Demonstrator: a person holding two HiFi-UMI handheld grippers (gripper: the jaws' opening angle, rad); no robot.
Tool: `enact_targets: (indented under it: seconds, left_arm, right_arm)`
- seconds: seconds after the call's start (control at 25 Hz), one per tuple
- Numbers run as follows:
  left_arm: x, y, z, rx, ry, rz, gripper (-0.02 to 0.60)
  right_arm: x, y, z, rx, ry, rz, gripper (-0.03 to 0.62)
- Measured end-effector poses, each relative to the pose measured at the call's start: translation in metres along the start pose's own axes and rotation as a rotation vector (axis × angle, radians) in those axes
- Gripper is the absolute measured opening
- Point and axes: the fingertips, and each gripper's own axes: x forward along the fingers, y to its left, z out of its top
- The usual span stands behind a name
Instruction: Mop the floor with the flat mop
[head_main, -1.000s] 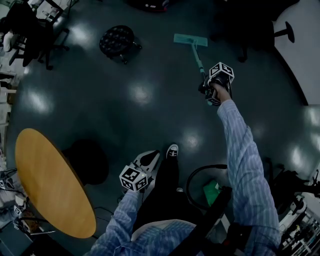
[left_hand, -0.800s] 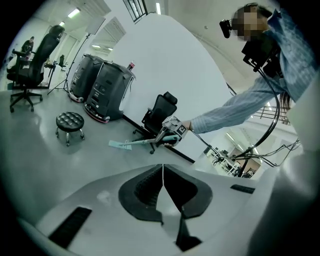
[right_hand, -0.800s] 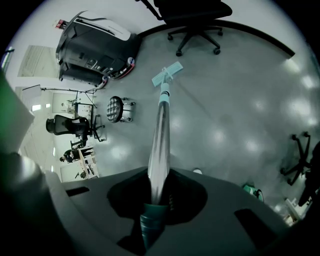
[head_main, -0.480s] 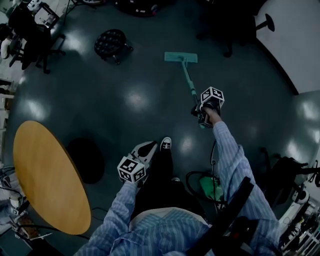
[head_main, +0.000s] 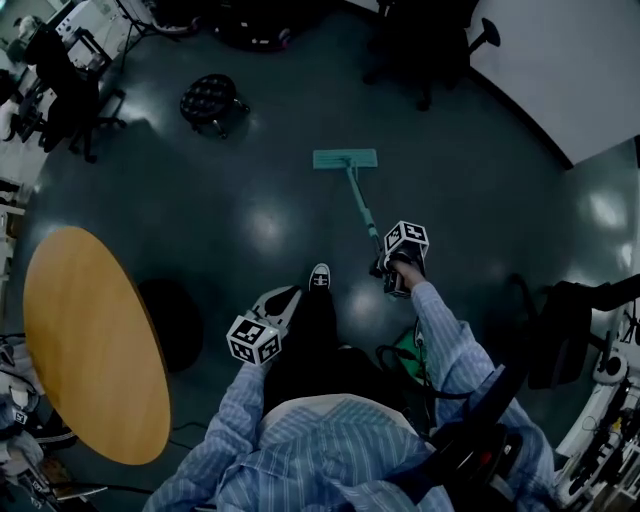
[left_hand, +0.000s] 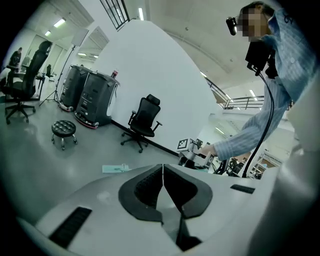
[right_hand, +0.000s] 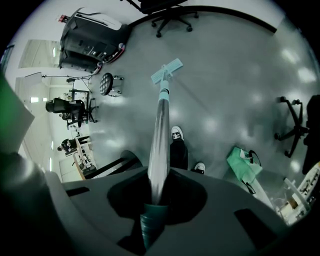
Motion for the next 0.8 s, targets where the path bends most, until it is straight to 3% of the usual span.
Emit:
enact_targets:
  seconds: [0.44,0.68,0.8]
  left_arm:
    - [-0.099,-0.086,-0.062,0.011,-0.072,0.029,0.009]
    - [-0.151,-0.130,-0.090,0.026,-0.098,0.034,0.009]
    - [-0.172,-0.142,-0.093,0.083,-0.088,0.047,0.009]
  right_arm:
    - [0.030,-0.085,-0.210,0.016,0.015,-0.007,0.054]
    - [0.043,-0.118,-0.299,0.018,0.020,0.005,0.055]
    - [0.047,-0.133,-0.337,0.007,0.033,-0.003,0.054]
